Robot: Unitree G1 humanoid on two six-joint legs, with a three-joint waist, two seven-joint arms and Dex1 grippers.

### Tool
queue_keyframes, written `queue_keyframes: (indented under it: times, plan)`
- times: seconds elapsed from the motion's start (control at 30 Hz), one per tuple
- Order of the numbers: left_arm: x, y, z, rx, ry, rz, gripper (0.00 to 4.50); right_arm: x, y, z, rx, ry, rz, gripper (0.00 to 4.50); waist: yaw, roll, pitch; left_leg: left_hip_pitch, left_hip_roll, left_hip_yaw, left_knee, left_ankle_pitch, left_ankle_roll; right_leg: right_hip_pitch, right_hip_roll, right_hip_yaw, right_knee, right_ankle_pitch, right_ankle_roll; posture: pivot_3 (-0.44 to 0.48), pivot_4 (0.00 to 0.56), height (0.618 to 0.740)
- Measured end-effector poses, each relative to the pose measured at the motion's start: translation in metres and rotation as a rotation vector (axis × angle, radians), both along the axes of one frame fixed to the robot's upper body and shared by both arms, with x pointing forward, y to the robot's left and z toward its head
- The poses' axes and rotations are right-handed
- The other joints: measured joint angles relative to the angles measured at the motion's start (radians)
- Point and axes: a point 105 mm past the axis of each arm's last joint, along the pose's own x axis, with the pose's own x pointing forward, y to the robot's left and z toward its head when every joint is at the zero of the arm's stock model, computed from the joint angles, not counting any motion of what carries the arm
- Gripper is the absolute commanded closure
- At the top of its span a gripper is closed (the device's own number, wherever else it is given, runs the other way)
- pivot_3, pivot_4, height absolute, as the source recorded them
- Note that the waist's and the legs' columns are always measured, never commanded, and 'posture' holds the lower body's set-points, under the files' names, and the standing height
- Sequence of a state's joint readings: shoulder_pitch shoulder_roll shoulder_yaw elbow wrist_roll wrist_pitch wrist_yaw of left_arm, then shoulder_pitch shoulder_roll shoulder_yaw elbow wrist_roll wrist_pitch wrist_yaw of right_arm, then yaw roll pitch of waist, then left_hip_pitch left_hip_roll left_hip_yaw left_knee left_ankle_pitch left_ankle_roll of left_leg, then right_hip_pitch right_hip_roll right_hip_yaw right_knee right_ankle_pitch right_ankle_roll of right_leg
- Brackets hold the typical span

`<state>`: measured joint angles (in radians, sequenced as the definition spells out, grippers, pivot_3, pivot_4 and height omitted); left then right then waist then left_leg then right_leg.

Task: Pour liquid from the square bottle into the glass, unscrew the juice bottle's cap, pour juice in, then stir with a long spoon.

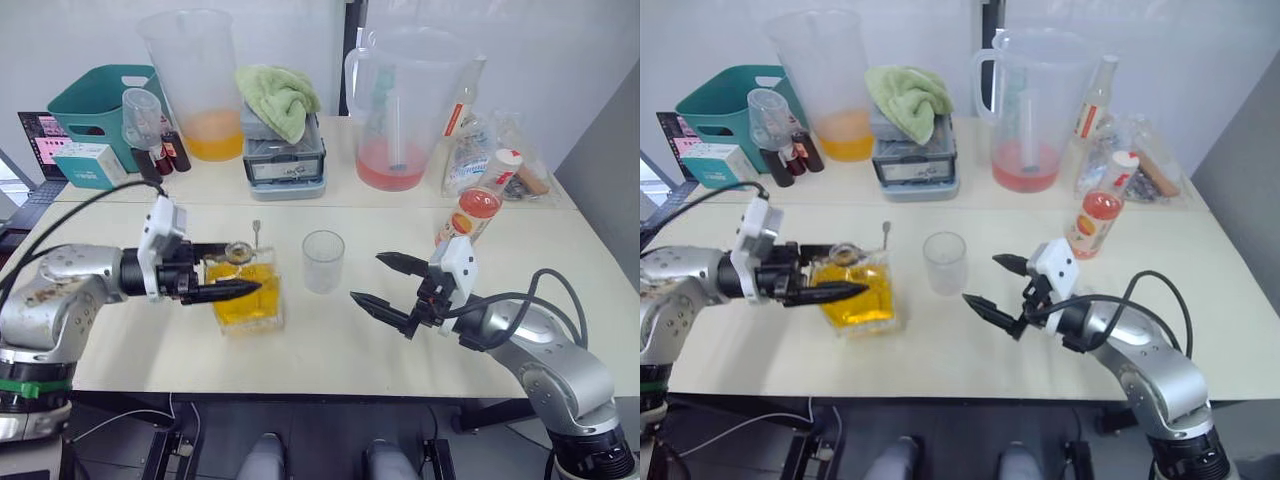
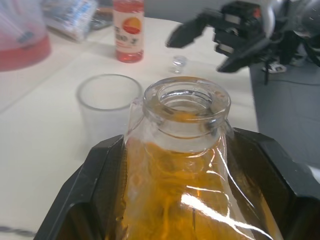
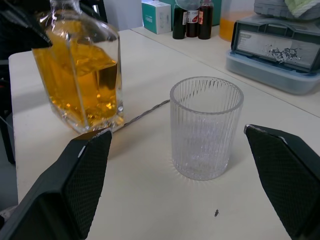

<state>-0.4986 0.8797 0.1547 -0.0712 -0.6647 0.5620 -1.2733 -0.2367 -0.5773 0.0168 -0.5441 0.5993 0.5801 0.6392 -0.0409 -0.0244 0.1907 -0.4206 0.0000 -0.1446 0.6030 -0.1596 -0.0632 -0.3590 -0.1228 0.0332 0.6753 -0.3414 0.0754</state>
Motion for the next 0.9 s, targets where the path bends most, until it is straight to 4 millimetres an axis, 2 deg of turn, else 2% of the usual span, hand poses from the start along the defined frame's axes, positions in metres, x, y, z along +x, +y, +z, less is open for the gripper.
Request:
queue_keyframes:
  times: [0.13, 0.23, 0.37, 0.6, 0.9]
  plan:
    - [0.027, 0.015, 0.017, 0.034, -0.109, 0.092, 1.67, 0.001, 0.003, -0.001, -0.003, -0.002, 0.004, 0.0, -0.003, 0.0, 0.0, -0.002, 0.0, 0.0, 0.001, 0.0, 0.0, -0.004, 0.0, 0.0, 0.003, 0.0, 0.0, 0.0, 0.15, 0.74]
    - [0.048, 0.017, 0.019, 0.07, -0.18, 0.141, 1.67, 0.002, 0.004, 0.001, -0.006, -0.012, -0.004, 0.0, -0.003, 0.0, 0.0, -0.004, 0.0, 0.0, 0.001, 0.0, 0.0, -0.005, 0.0, 0.0, 0.003, 0.0, 0.0, 0.0, 0.15, 0.74]
    - [0.073, -0.001, 0.008, 0.111, -0.255, 0.162, 1.67, 0.003, 0.005, 0.001, 0.003, -0.013, -0.006, 0.0, 0.001, -0.001, 0.0, -0.009, -0.001, 0.0, 0.004, 0.0, -0.001, -0.008, 0.0, 0.0, 0.003, 0.0, 0.0, 0.0, 0.15, 0.74]
    - [0.103, -0.037, -0.006, 0.171, -0.407, 0.172, 1.67, 0.002, 0.007, 0.002, 0.021, -0.015, -0.031, 0.0, -0.005, -0.002, 0.001, -0.012, -0.001, -0.001, 0.005, 0.001, -0.002, -0.012, 0.0, 0.0, 0.005, 0.0, 0.0, 0.0, 0.15, 0.74]
    - [0.114, -0.061, -0.011, 0.231, -0.619, 0.151, 1.67, 0.0, 0.003, -0.005, 0.021, 0.004, -0.08, 0.0, -0.021, -0.002, 0.001, -0.012, -0.001, -0.001, 0.004, 0.001, -0.002, -0.013, 0.0, 0.0, 0.006, 0.0, 0.0, 0.0, 0.15, 0.74]
